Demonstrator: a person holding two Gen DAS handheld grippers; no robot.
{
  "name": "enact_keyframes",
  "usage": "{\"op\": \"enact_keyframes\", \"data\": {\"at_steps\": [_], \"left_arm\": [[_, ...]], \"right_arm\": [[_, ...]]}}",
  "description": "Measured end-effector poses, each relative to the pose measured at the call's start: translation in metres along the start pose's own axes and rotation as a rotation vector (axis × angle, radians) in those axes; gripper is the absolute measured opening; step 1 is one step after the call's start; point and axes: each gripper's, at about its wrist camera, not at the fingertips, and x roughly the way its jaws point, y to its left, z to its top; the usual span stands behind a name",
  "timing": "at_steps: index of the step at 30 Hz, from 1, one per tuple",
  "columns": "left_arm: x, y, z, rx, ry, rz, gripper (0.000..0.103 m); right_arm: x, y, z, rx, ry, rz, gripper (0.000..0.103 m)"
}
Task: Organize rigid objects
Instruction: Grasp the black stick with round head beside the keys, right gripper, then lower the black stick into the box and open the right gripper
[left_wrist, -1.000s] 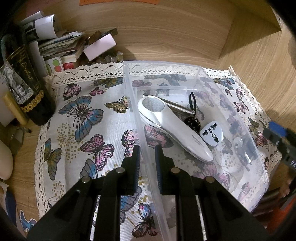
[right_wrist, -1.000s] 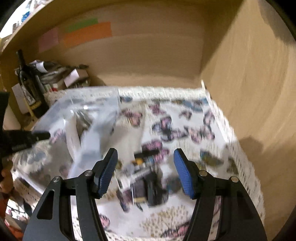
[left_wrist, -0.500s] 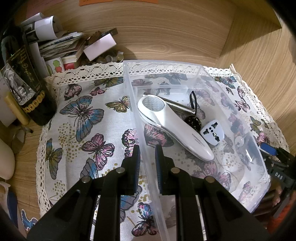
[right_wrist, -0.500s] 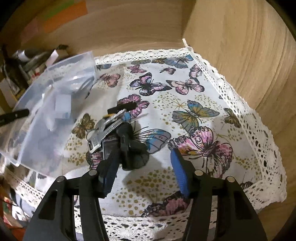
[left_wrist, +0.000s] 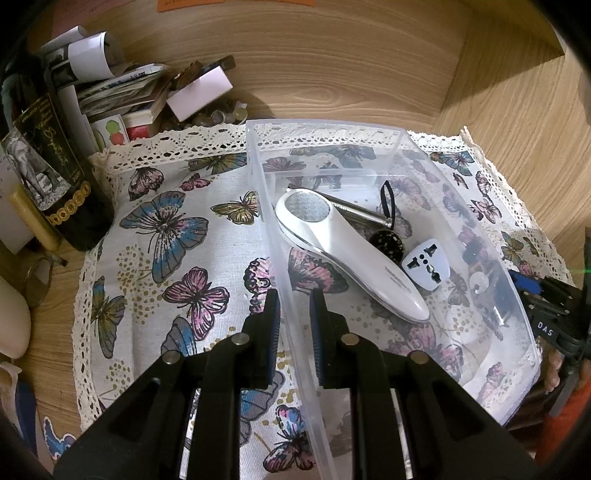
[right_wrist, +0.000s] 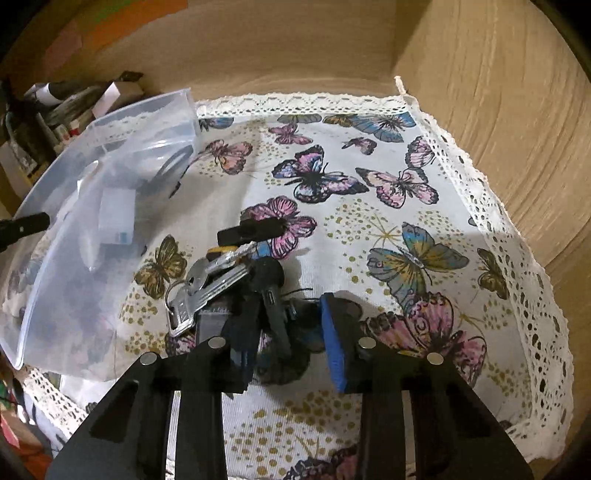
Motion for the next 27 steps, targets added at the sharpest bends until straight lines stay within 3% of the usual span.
{"op": "enact_keyframes", "data": {"at_steps": [12,20,27], "left_arm": [[0.001,0.001,0.000,0.008,0.001,-0.003,0.016],[0.000,-0.001,0.000,0.010,-0.001,-0.001,0.015],[0.000,-0.001,0.000,0.008,-0.001,-0.006,0.015]], "right_arm": [[-0.043,0.009,0.024,0.001,-0.144,0.014,0.027],[-0.057,0.047,0.059,-0.106,-0.247,0.077,0.027],[-0.049,0.088,0.082,-0.205,-0.253,0.167,0.027]]}}
